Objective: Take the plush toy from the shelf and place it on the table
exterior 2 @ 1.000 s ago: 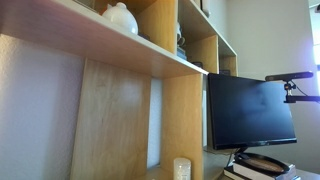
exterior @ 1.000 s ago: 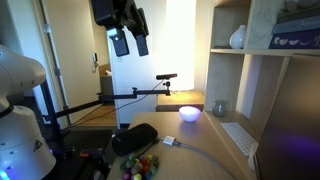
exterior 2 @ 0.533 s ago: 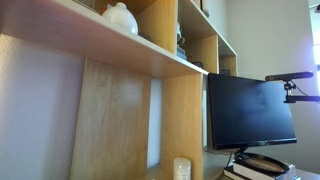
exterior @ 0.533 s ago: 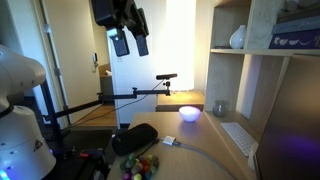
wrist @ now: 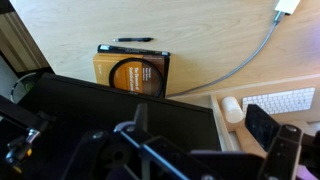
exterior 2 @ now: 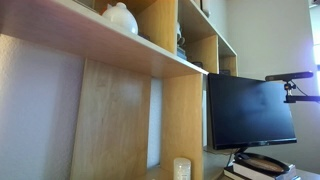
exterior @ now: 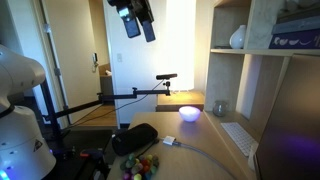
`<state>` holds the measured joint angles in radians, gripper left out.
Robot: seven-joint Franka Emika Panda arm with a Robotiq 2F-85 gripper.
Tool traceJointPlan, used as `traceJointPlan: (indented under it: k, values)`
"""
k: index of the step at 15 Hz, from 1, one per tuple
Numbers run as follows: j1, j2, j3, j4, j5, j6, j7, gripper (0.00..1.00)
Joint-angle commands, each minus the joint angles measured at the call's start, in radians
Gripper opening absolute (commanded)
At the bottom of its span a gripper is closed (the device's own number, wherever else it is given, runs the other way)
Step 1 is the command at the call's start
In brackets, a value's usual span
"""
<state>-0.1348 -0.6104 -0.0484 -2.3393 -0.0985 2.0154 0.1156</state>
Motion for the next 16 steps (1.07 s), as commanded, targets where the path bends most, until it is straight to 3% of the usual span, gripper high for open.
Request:
traceJointPlan:
  k: [1, 11, 16]
  values:
    - [0.021, 0.070, -0.003, 0.107, 0.031, -0.023, -0.006, 1.00]
    - [0.048, 0.243, 0.015, 0.368, 0.045, -0.085, 0.004, 1.00]
    - [0.067, 0.299, 0.020, 0.427, 0.036, -0.031, -0.022, 1.00]
